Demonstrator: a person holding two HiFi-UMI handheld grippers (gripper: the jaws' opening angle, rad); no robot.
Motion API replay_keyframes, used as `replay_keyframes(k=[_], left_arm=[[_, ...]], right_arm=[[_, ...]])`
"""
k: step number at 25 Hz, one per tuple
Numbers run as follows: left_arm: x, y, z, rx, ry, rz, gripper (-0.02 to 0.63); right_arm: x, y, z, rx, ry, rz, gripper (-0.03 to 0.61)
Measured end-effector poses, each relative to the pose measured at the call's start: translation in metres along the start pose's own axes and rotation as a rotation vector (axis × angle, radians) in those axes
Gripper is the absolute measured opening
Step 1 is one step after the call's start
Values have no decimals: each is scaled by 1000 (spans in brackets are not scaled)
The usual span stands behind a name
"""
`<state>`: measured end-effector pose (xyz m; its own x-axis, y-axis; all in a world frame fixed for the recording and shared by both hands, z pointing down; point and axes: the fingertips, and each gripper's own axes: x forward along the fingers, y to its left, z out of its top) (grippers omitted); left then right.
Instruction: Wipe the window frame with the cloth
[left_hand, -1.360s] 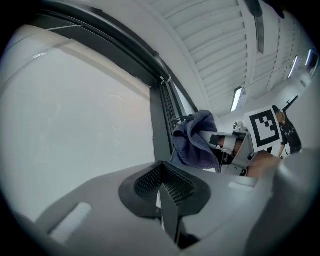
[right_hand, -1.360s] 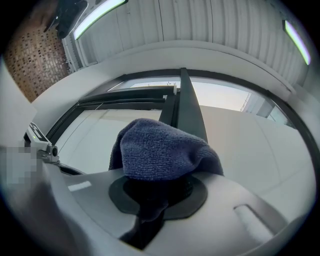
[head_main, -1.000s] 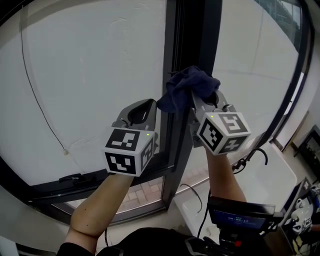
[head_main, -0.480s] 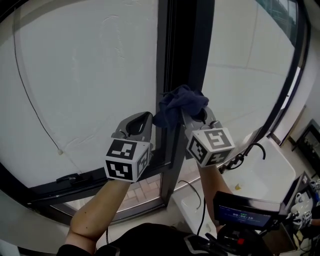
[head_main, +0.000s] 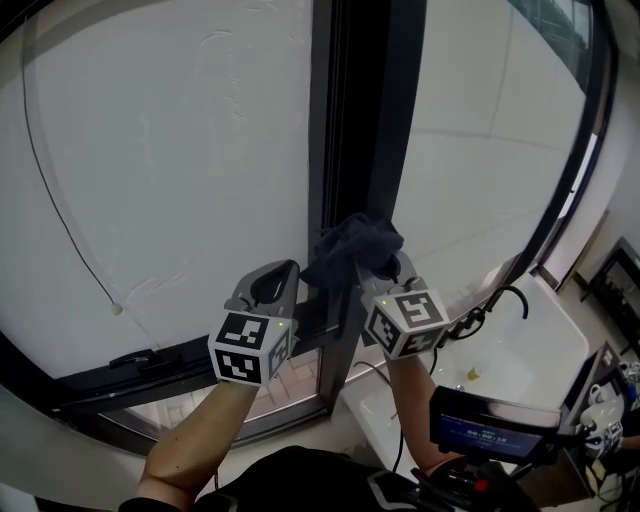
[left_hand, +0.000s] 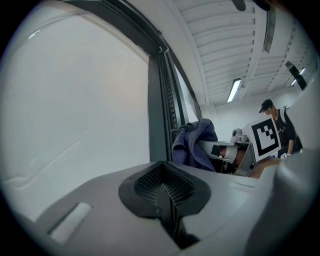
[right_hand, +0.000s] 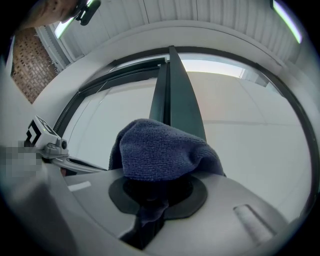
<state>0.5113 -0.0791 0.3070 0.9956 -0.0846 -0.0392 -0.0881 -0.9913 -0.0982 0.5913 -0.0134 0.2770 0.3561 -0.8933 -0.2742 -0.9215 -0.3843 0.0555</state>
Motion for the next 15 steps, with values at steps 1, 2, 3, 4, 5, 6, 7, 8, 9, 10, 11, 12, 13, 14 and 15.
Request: replay_keyframes(k=[1, 2, 3, 4, 5, 6, 7, 8, 9, 10, 11, 12, 13, 14, 15], left_arm=[[0, 0, -4, -1, 5, -1, -6], [0, 0, -8, -2, 9, -3, -6], [0, -1, -12, -3, 13, -4, -6], [0, -1, -16, -6, 17, -4, -6], [0, 0, -19, -9, 22, -3, -6], [-1, 0, -23, -12, 27, 0, -6], [-1, 1, -26, -13, 32, 4, -6], [-1, 1, -29, -14, 35, 6, -6], [-2, 0, -32, -15, 37, 7, -6], [-2, -1, -34, -17, 37, 4, -6], [-3, -2, -37, -19, 36, -3, -6], [-4, -3, -39, -20, 33, -10, -6], [-4, -4, -42, -21, 33, -15, -6], [-4, -4, -45, -23, 36, -16, -6], [-4, -4, -49, -24, 42, -13, -6]], right_arm=[[-1, 0, -5, 4, 3, 0, 51], [-3, 0, -11, 7, 7, -1, 51], [-4, 0, -16, 9, 10, -1, 51], [-5, 0, -21, 11, 15, -1, 51], [-6, 0, -26, 14, 21, -1, 51], [-7, 1, -30, 17, 30, 0, 51], [-8, 1, -35, 19, 40, 1, 51], [-10, 1, -40, 21, 50, 1, 51], [-11, 1, -45, 23, 58, 2, 51], [-13, 1, -50, 26, 65, 3, 51], [-15, 1, -55, 28, 69, 4, 51], [-16, 1, -59, 30, 72, 4, 51], [-17, 2, -63, 28, 75, 4, 51], [-18, 3, -67, 25, 78, 4, 51], [-19, 3, -71, 22, 82, 6, 51]])
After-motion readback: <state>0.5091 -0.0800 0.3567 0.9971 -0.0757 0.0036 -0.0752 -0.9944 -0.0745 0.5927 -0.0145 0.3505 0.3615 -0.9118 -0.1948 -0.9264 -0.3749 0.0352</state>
